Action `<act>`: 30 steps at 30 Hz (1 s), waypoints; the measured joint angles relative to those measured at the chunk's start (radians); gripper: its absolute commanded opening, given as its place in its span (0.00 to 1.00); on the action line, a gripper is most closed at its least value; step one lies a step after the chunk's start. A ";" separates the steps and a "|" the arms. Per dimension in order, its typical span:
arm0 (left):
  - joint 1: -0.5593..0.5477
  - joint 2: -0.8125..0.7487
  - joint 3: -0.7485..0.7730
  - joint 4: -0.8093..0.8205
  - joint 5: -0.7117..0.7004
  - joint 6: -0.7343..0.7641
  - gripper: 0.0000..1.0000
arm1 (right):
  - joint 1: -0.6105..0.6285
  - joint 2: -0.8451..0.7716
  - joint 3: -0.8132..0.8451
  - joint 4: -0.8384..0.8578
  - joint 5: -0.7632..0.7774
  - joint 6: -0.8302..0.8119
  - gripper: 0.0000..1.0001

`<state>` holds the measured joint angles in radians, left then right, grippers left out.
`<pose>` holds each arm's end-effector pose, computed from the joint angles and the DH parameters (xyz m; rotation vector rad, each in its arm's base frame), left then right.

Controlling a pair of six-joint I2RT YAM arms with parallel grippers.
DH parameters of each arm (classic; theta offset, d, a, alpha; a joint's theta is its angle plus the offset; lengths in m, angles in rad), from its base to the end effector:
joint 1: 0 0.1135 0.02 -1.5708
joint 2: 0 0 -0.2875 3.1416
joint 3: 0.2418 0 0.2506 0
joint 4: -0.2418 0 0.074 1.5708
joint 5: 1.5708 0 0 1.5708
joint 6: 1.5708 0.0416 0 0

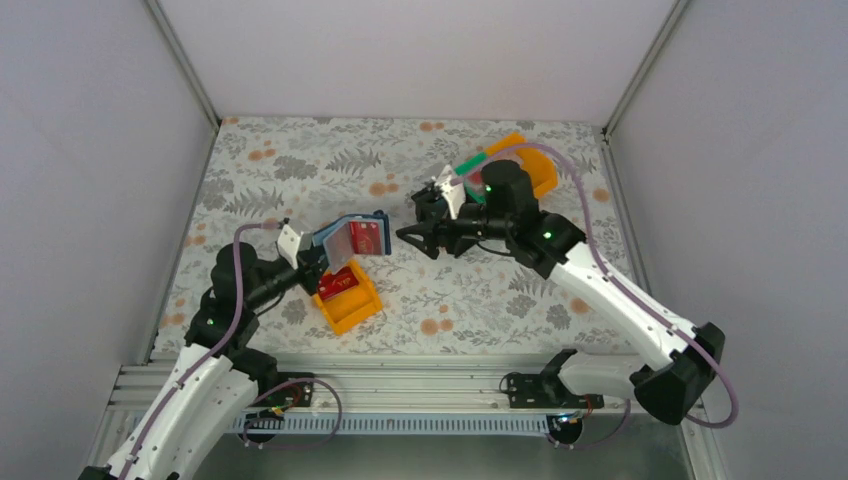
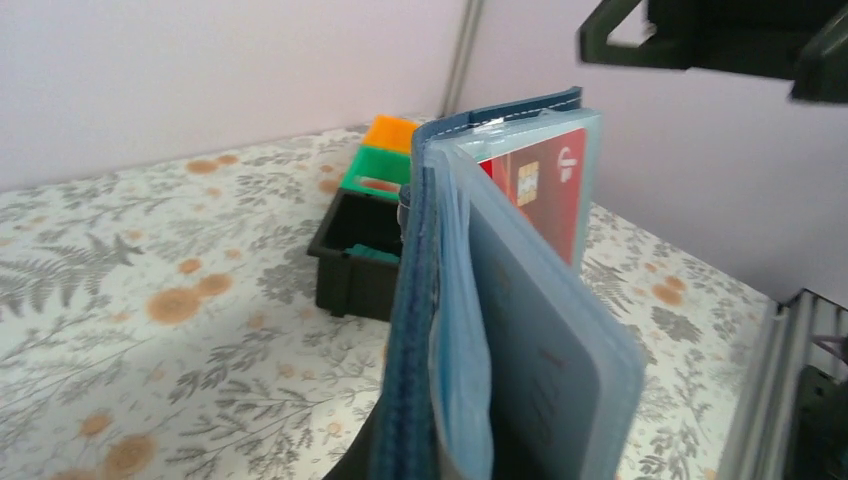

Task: Take the credit cards out of the card holder

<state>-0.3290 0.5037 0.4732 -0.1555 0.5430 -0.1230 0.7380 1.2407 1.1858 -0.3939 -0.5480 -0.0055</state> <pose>0.1075 -0.0594 0.2846 0.5828 1.7020 -0.8013 0.1864 0.1988 0.3845 -1.0903 1.7922 1.0070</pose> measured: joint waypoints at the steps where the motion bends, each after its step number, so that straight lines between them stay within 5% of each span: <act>1: 0.002 0.000 0.002 -0.007 -0.019 -0.001 0.02 | -0.010 -0.021 -0.003 -0.002 0.027 -0.003 0.99; 7: 0.005 0.003 0.025 -0.046 -0.090 0.015 0.02 | -0.008 -0.058 -0.020 0.030 0.100 0.045 0.99; 14: 0.004 0.053 0.127 -0.120 -0.296 0.126 0.02 | 0.228 0.074 0.013 0.129 0.404 0.154 0.99; 19: -0.005 0.127 0.220 -0.188 -0.384 0.187 0.02 | 0.269 0.136 0.060 0.180 0.482 0.218 0.99; 30: 0.013 0.176 0.245 -0.230 -0.355 -0.033 0.02 | 0.392 0.264 0.124 0.295 0.621 0.237 0.99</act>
<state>-0.3164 0.6796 0.7177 -0.3855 0.1883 -0.1562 1.1297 1.5043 1.3094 -0.0986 0.0727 0.2314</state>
